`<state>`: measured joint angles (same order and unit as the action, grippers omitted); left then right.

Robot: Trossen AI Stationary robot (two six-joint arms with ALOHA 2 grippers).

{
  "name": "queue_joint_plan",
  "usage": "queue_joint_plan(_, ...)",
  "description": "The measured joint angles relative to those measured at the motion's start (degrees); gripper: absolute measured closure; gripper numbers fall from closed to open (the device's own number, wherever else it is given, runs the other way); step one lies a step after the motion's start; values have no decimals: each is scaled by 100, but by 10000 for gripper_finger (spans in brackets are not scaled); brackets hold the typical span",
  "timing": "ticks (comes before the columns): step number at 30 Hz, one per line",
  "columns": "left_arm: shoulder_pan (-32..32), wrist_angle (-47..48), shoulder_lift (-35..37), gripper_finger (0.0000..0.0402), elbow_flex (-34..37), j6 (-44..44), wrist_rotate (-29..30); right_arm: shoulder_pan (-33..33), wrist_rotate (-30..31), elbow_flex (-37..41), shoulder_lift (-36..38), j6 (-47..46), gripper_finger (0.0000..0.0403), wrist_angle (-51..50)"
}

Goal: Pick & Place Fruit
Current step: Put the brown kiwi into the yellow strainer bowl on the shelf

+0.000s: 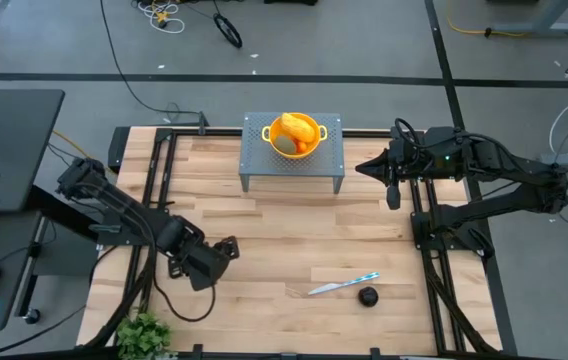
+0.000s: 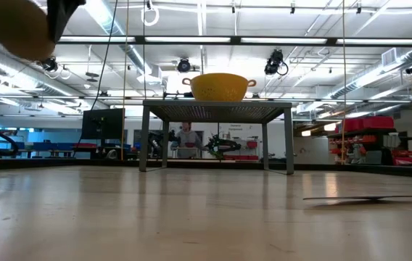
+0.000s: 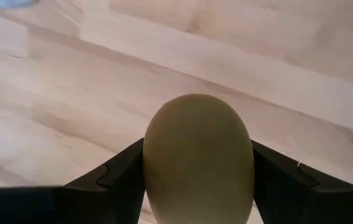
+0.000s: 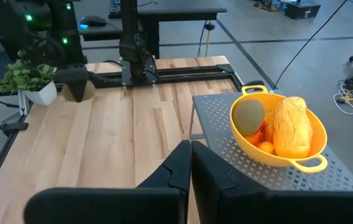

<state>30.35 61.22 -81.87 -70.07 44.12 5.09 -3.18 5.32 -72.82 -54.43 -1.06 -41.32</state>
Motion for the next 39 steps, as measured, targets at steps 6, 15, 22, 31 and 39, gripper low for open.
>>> queue_joint_plan(6, -30, -177, -2, 159, -135, -379, 141, 0, -2, 0, 0, 0, 385, 0)
queue_joint_plan(15, -166, -262, -4, 163, -258, -773, 128, 2, 2, 0, 0, 1, 385, 0)
queue_joint_plan(22, -876, -207, 321, 159, -268, -639, 138, 2, 2, 0, 0, 0, 385, 34)
queue_joint_plan(31, -2241, -173, 1106, 160, -268, -190, 25, 2, 7, 0, 0, -152, 385, 91)
queue_joint_plan(39, -3120, -157, 1558, 164, -268, 44, -381, 0, 9, 0, 0, -153, 385, 201)
